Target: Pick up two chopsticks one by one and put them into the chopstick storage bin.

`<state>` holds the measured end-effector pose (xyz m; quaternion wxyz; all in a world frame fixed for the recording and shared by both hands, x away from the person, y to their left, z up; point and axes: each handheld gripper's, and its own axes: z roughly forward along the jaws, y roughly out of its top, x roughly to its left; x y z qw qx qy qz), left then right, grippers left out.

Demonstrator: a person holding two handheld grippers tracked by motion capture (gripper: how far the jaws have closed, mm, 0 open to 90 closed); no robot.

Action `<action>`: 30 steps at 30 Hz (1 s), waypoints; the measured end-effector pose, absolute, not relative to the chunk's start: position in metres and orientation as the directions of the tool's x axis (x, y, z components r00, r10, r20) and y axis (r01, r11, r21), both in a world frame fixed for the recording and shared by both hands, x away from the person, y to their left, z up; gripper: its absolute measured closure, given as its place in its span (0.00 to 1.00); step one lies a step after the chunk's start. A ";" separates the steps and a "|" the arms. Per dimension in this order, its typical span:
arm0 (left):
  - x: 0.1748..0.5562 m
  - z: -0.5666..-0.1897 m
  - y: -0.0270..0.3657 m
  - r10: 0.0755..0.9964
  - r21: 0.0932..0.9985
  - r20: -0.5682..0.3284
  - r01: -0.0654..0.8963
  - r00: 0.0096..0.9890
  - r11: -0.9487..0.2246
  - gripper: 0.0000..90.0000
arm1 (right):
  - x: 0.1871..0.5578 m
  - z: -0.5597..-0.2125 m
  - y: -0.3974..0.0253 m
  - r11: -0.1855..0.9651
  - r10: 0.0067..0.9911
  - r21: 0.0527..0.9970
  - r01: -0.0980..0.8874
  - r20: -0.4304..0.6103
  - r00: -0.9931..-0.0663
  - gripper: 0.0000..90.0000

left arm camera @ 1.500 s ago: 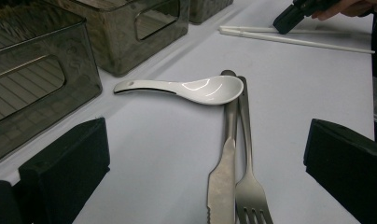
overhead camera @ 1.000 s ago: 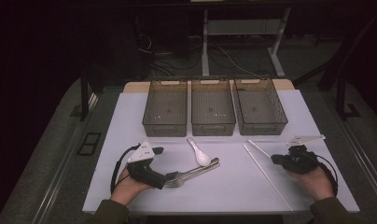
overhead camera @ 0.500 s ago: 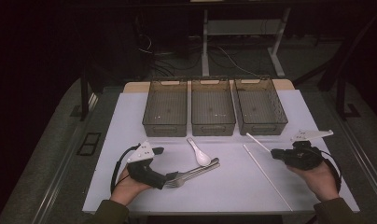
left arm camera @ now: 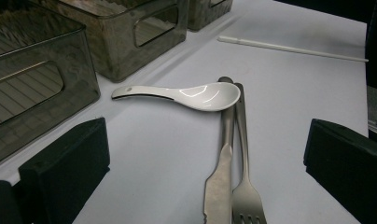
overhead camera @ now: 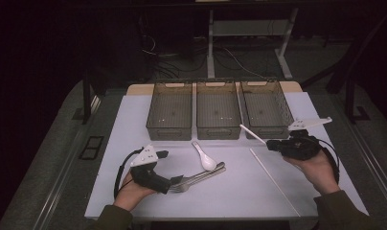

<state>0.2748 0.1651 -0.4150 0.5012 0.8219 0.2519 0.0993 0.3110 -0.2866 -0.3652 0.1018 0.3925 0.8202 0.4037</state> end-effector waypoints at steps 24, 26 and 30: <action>0.274 -0.414 0.163 0.512 0.877 -0.090 0.312 0.854 -0.365 0.00 | 0.369 -0.336 -0.210 0.436 0.670 0.731 0.525 0.125 -0.732 0.94; 0.274 -0.414 0.162 0.511 0.877 -0.089 0.310 0.855 -0.367 0.00 | 0.372 -0.334 -0.205 0.441 0.664 0.731 0.521 0.125 -0.737 0.94; 0.273 -0.414 0.162 0.513 0.879 -0.090 0.310 0.854 -0.363 0.00 | 0.382 -0.329 -0.189 0.450 0.659 0.727 0.518 0.121 -0.742 0.94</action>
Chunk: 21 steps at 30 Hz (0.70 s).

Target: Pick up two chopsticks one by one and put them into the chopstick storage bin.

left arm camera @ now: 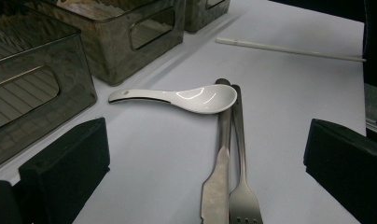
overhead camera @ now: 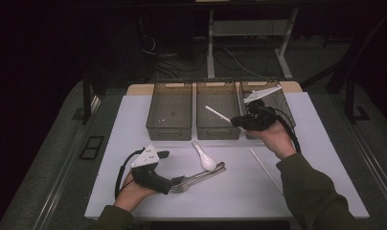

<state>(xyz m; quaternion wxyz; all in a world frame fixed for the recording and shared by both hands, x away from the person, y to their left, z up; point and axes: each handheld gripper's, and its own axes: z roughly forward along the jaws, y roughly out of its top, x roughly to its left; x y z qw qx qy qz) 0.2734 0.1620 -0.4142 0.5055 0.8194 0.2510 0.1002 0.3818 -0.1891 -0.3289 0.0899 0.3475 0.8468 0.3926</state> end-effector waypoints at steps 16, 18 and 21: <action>0.273 -0.414 0.163 0.512 0.883 -0.092 0.308 0.854 -0.355 0.00 | 0.421 -0.319 -0.130 0.462 0.654 0.721 0.516 0.116 -0.747 0.94; 0.273 -0.413 0.163 0.510 0.883 -0.087 0.303 0.856 -0.358 0.00 | 0.427 -0.321 -0.121 0.464 0.657 0.715 0.522 0.117 -0.745 0.94; 0.274 -0.414 0.162 0.508 0.883 -0.086 0.302 0.857 -0.360 0.00 | 0.436 -0.325 -0.109 0.459 0.662 0.711 0.533 0.126 -0.738 0.94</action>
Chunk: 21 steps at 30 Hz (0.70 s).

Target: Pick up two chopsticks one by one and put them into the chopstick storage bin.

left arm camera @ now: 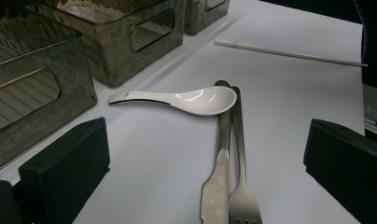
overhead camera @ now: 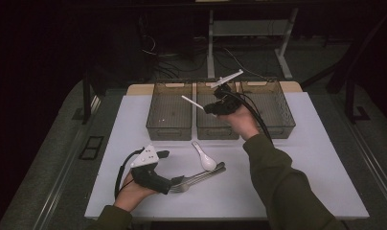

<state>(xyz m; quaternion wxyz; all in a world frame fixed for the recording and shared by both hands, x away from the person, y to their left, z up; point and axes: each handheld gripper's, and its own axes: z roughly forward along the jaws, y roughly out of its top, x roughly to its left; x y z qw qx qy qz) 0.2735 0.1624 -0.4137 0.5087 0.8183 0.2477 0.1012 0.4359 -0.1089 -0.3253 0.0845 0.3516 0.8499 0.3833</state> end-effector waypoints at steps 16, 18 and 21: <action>0.274 -0.414 0.162 0.501 0.882 -0.089 0.301 0.861 -0.362 0.00 | 0.473 -0.340 -0.055 0.467 0.693 0.676 0.570 0.122 -0.711 0.94; 0.274 -0.414 0.162 0.498 0.883 -0.084 0.296 0.863 -0.364 0.00 | 0.477 -0.344 -0.048 0.464 0.698 0.668 0.582 0.130 -0.705 0.94; 0.274 -0.414 0.162 0.496 0.884 -0.085 0.295 0.864 -0.362 0.00 | 0.484 -0.350 -0.033 0.467 0.703 0.656 0.593 0.131 -0.699 0.94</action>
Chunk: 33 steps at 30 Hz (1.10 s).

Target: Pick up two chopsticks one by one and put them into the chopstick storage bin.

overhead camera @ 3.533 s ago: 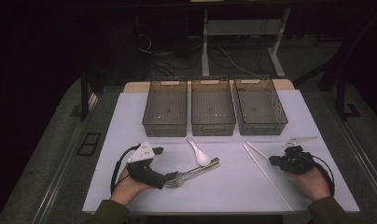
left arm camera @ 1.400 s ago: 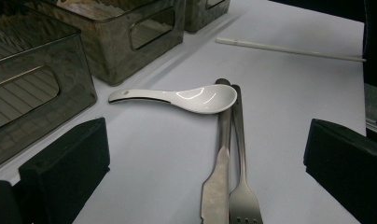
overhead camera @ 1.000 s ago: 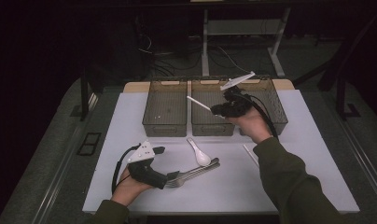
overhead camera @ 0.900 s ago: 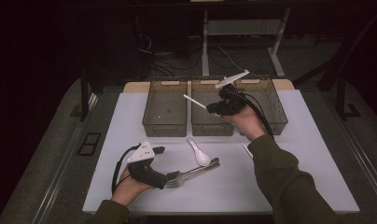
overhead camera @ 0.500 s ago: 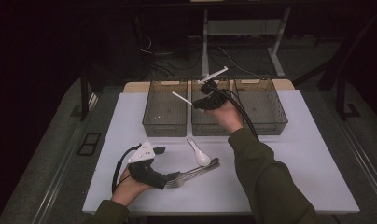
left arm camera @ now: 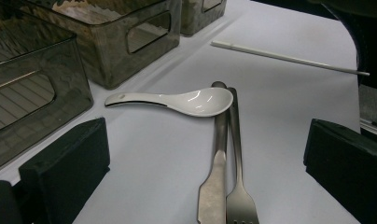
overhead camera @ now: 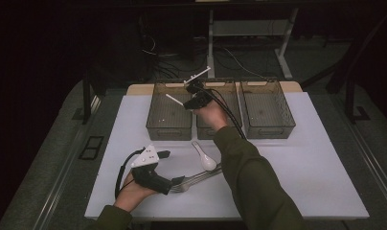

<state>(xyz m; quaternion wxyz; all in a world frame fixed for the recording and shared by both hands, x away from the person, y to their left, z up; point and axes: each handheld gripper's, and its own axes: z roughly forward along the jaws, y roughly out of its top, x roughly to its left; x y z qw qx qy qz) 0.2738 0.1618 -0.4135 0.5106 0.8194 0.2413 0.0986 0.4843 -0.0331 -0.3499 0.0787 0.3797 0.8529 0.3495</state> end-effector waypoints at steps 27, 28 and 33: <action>0.271 -0.411 0.159 0.469 0.888 -0.085 0.281 0.879 -0.365 0.00 | 0.518 -0.371 0.040 0.484 0.753 0.587 0.649 0.098 -0.651 0.93; 0.272 -0.411 0.160 0.468 0.888 -0.085 0.280 0.880 -0.365 0.00 | 0.518 -0.372 0.040 0.482 0.752 0.588 0.650 0.103 -0.651 0.93; 0.272 -0.411 0.160 0.470 0.887 -0.086 0.282 0.879 -0.364 0.00 | 0.517 -0.371 0.040 0.484 0.745 0.601 0.636 0.098 -0.660 0.82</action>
